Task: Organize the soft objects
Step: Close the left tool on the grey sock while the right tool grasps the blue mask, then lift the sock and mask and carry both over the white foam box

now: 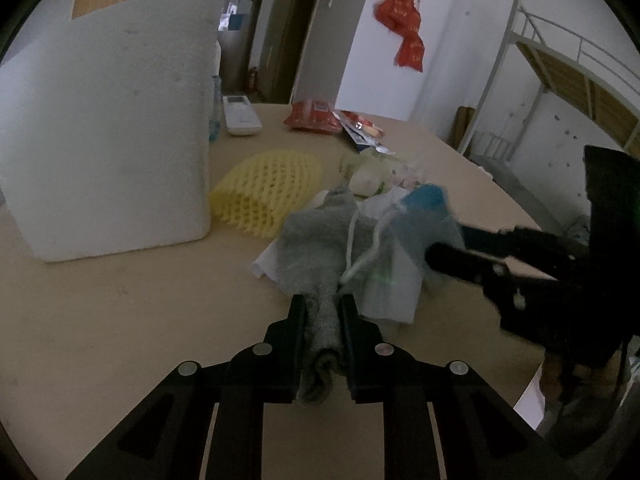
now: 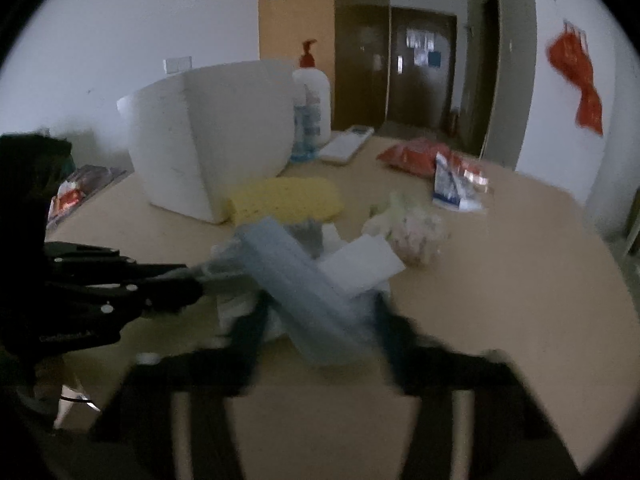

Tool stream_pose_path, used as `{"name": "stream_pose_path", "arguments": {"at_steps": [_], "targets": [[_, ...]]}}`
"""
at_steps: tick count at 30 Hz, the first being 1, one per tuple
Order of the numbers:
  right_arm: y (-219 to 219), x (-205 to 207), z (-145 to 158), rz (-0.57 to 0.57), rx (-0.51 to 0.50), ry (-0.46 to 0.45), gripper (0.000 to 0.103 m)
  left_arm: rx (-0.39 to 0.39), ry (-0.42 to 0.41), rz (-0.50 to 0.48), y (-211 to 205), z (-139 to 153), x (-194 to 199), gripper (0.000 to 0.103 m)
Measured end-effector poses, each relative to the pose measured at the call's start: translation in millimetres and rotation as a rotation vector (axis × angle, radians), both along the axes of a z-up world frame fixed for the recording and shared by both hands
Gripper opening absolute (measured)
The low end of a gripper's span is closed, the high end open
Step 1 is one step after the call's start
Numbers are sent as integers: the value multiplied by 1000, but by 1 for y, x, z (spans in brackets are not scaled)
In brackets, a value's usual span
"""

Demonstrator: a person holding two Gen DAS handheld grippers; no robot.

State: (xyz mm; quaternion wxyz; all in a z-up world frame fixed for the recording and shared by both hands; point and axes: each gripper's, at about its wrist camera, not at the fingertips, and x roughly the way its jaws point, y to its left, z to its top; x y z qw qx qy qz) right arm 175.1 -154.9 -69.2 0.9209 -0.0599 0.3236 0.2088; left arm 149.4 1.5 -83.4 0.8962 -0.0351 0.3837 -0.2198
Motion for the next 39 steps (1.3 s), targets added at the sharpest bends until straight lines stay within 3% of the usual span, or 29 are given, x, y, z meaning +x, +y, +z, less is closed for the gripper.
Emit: {"name": "stream_pose_path", "arguments": {"at_steps": [1,4,10,26,39], "targets": [[-3,1,-1,-2,16,21,23,-2,-1,1,1,1,-1,18],[-13,2,-4,-23,67,61,15,-8,-15,5,4,5,-5,18],[-25,-7,2,-37,138,74,14,-12,-52,0,4,17,-17,18],[-47,-39,50,-62,297,-20,14,-33,-188,51,10,63,-39,18],[-55,-64,71,-73,338,-107,14,-2,-299,100,7,85,-61,18]]}}
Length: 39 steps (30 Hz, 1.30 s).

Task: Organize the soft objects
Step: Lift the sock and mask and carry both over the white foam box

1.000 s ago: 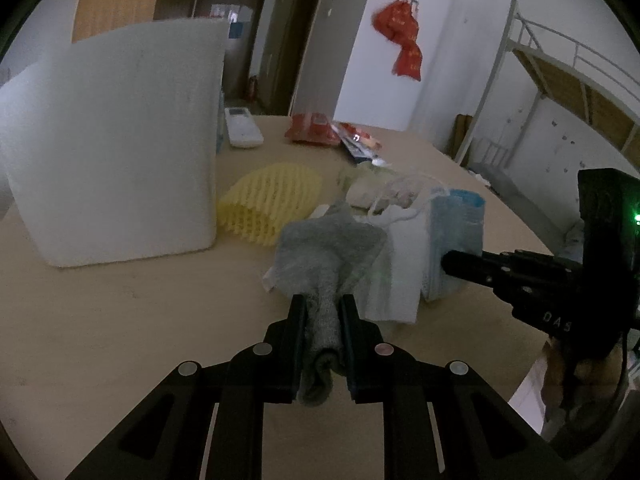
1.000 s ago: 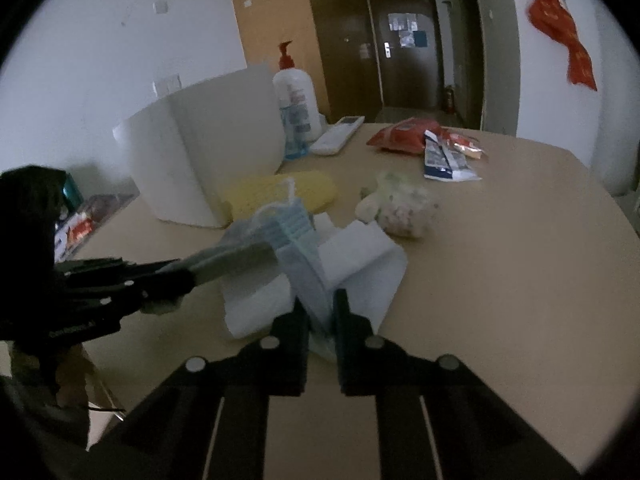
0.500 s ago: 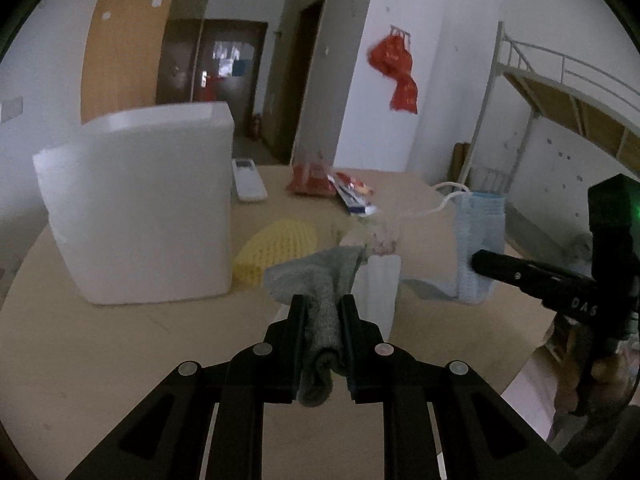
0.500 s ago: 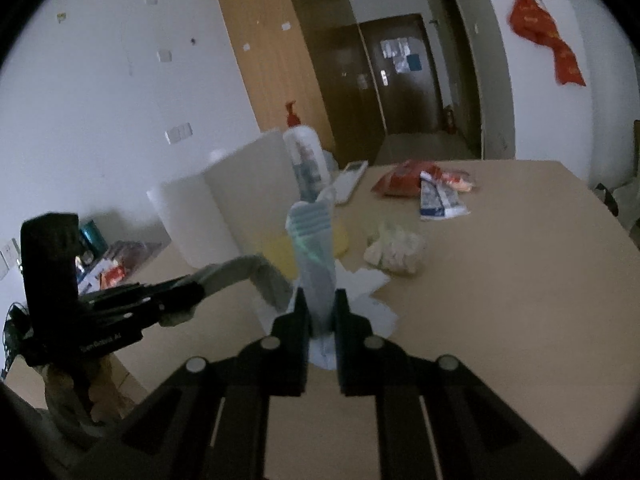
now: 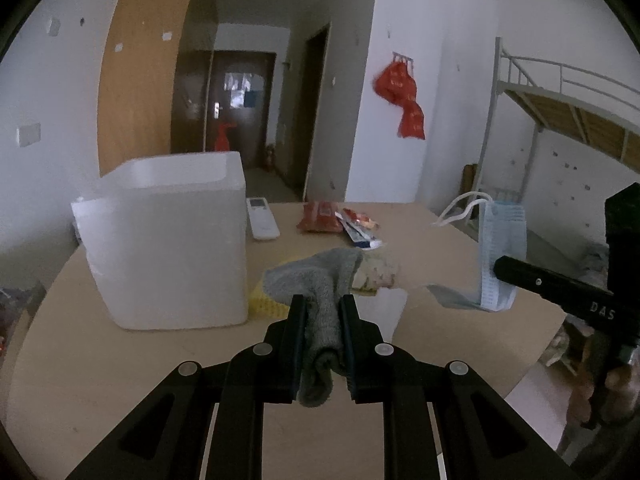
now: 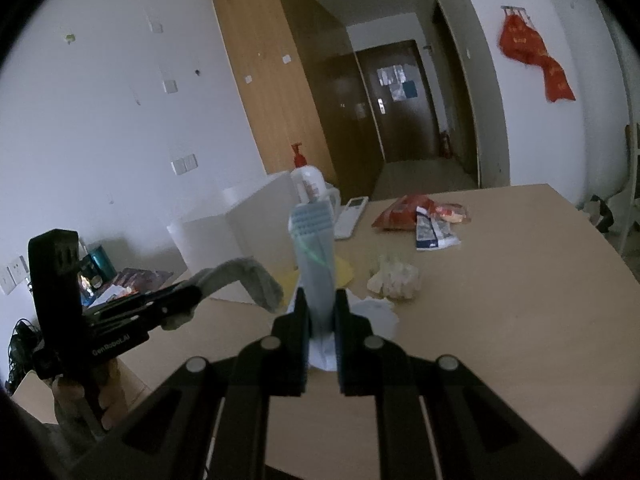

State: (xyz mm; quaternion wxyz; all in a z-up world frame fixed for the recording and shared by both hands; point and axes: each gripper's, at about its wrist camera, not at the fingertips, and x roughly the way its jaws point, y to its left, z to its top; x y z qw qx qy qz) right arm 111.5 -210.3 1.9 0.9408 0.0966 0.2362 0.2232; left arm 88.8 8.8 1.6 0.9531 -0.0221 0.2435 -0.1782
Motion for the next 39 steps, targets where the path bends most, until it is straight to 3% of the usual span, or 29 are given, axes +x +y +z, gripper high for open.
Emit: {"name": "stream_pose_path", "arguments": {"at_steps": [8,20,39], "targets": [[-1,-16,6,1,9,-42,14,6,-32,10,1,8,-21,18],[-2,-44,39,-54,-10,-179,14,8,-100,43,6,24,-46,18],[36,-35,33,92,-5,-164,14,43,-147,186,36,33,-68,18]]}}
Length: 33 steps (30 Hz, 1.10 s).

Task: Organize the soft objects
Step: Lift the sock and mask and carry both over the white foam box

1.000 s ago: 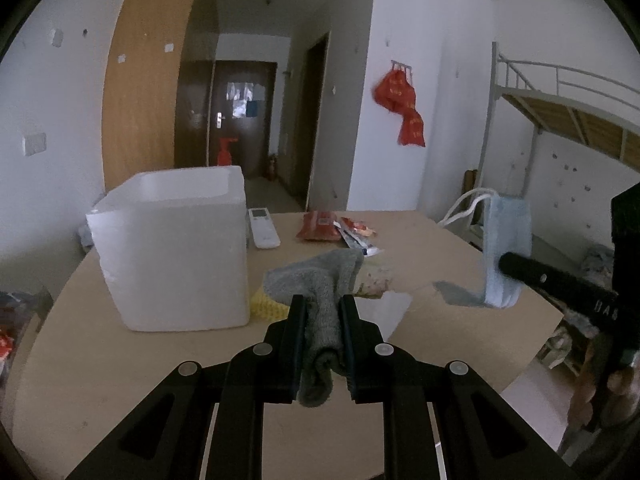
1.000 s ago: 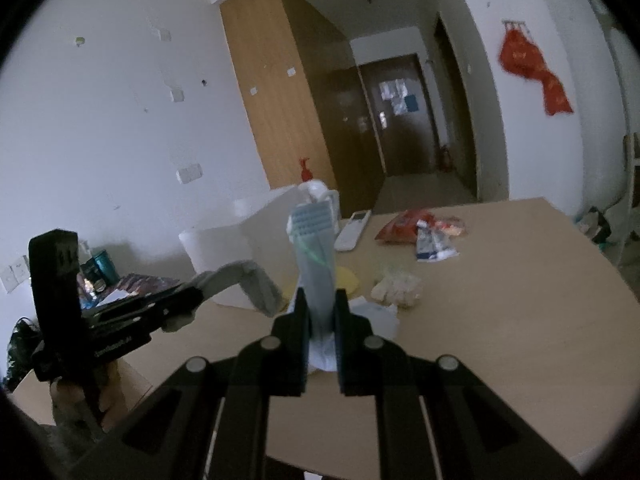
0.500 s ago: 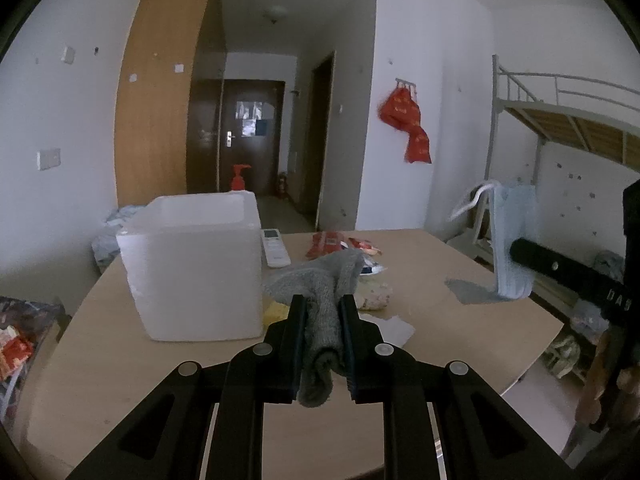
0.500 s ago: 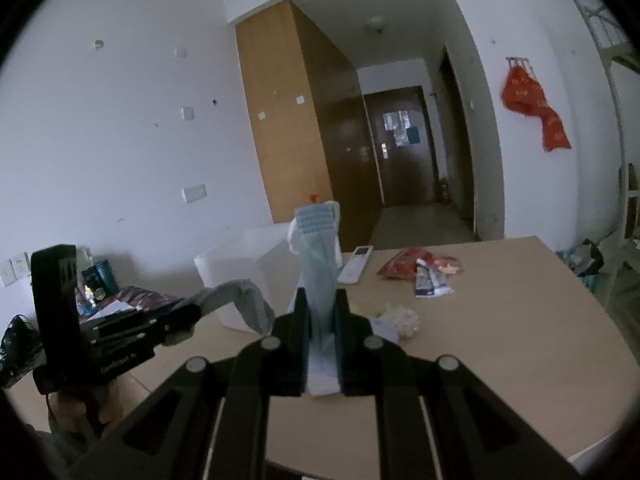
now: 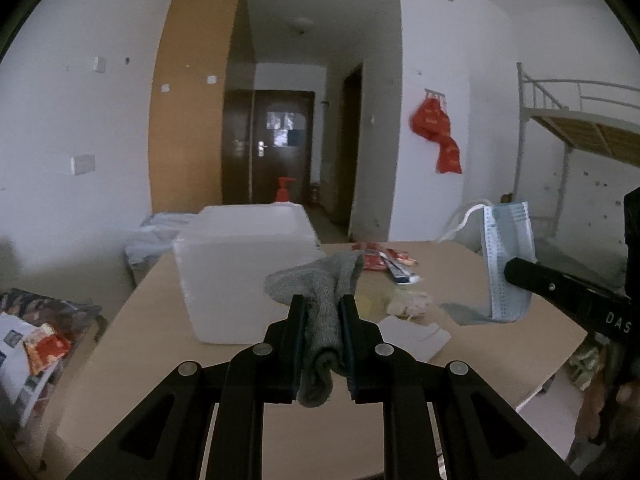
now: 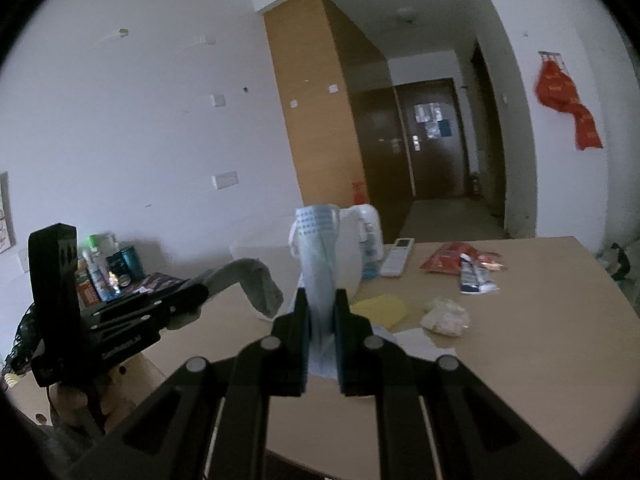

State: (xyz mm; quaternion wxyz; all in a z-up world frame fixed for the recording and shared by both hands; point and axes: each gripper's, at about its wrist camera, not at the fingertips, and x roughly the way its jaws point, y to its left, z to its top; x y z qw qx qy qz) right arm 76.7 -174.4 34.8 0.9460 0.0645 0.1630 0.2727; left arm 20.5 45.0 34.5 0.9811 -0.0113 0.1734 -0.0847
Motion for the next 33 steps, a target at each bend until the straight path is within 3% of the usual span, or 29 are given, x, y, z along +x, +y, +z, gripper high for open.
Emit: {"name": "stream_pose_path", "arguments": {"at_steps": [8,18,33], "targets": [[29,4,3,91,7,-7,14,7,-12,81,21,3,-14,18],[52,-2,4,143,-2,-8,14,-6,-11,108,35,2,-22,18],[65,33,21,163,-8,6,14,-15,-1,126,40,27,17,18]]}}
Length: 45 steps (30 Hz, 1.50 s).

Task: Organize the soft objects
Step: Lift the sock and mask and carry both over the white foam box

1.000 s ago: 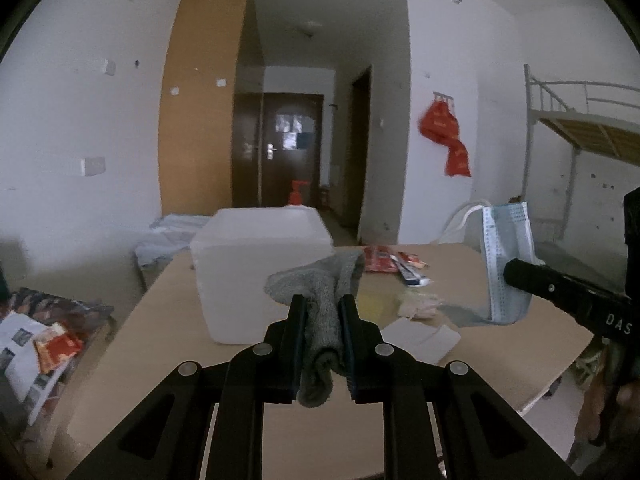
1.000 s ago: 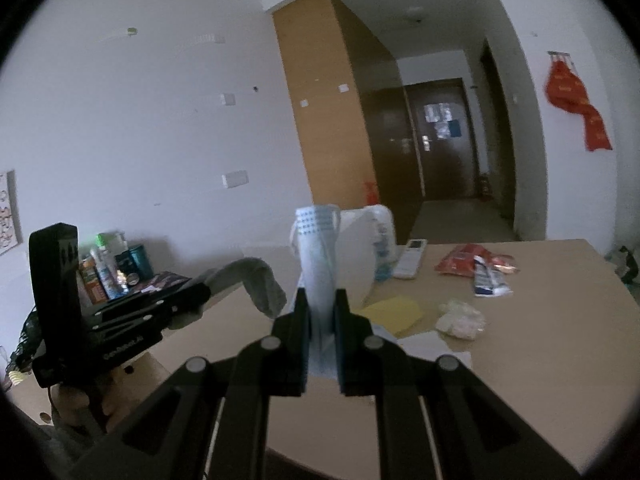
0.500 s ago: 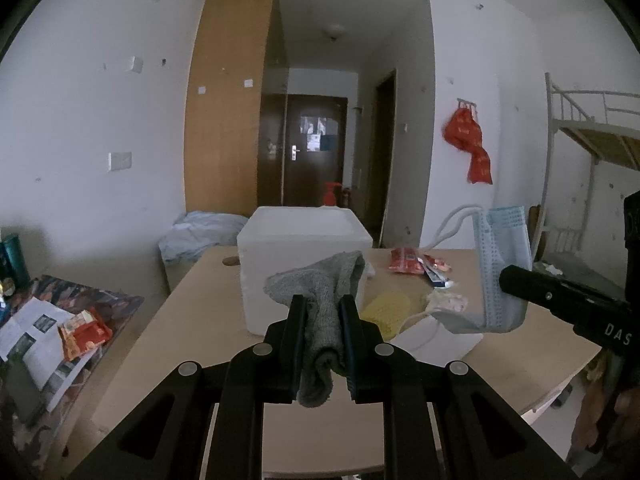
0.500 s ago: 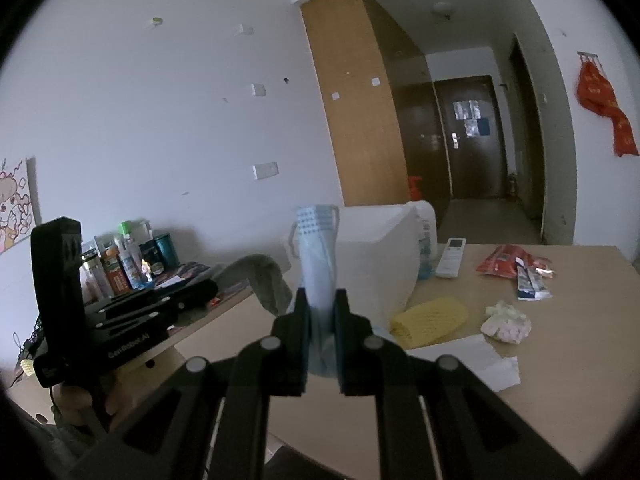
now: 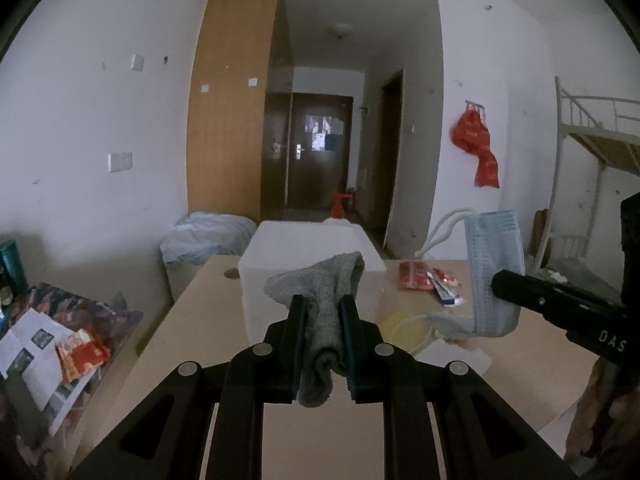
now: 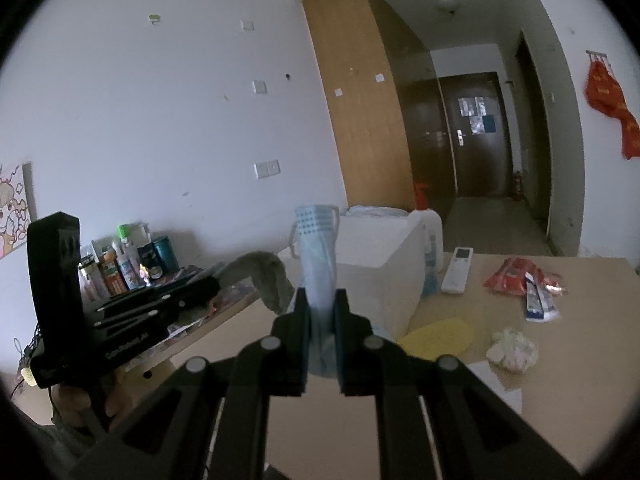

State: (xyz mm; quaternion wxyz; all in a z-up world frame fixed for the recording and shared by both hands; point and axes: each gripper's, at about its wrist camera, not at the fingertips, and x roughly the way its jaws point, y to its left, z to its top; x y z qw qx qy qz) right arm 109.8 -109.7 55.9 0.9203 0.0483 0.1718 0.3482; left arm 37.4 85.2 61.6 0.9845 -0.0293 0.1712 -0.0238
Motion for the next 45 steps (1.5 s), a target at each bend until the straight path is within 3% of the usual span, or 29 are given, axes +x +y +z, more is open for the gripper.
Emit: {"name": "stream_pose_path", "arguments": {"at_steps": [21,32,45], "targets": [[26,69,60,-8,2,-59,14,22,-30,0,18,62,85,18],[29,85,70,31,1,-83,14,21,2,10,5,56,107,18],[43,111,66,33,-27,-58,14,6,79,9,21,45,156,18]]}}
